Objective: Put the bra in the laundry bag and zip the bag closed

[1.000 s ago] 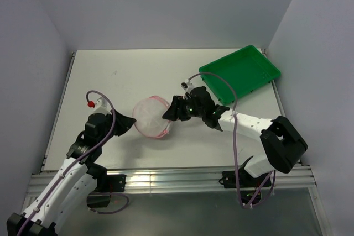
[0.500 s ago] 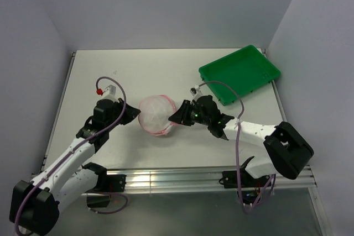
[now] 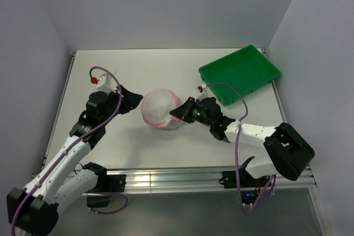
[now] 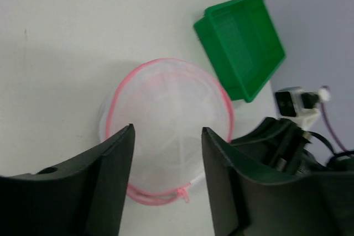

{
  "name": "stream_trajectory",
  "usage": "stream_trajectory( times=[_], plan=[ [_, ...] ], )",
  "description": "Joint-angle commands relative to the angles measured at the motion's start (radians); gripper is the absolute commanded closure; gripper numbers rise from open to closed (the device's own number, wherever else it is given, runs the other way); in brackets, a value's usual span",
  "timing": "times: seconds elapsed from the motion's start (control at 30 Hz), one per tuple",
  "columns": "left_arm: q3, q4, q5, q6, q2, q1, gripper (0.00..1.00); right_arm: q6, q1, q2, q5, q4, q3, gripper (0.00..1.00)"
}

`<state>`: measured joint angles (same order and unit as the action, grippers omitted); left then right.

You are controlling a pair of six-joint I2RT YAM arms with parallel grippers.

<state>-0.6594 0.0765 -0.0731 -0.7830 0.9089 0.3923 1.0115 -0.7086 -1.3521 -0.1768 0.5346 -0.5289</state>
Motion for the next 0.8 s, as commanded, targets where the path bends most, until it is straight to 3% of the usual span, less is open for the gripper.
stream_trajectory(
  times=[0.0,0.17,0.3,0.5,0.6,0.77],
  plan=[
    [0.053,0.081,0.006,-0.016,-0.154,0.019,0.45,0.012,0.012,-0.009,0.014,0.084,-0.008,0.92],
    [0.153,0.114,-0.008,-0.182,-0.336,0.149,0.53,-0.013,0.027,-0.007,0.008,0.076,-0.011,0.93],
    [0.213,0.095,0.067,-0.307,-0.380,0.329,0.57,-0.024,0.041,-0.042,-0.033,0.093,-0.022,0.94],
    [0.218,0.031,0.358,-0.393,-0.245,0.629,0.56,-0.036,0.044,-0.044,-0.052,0.097,-0.019,0.95],
    [0.195,-0.004,0.487,-0.421,-0.153,0.721,0.55,-0.045,0.044,-0.032,-0.058,0.088,-0.016,0.95],
    [0.208,-0.122,0.573,-0.467,-0.041,0.769,0.53,-0.051,0.044,-0.024,-0.061,0.091,-0.005,0.95]
  ],
)
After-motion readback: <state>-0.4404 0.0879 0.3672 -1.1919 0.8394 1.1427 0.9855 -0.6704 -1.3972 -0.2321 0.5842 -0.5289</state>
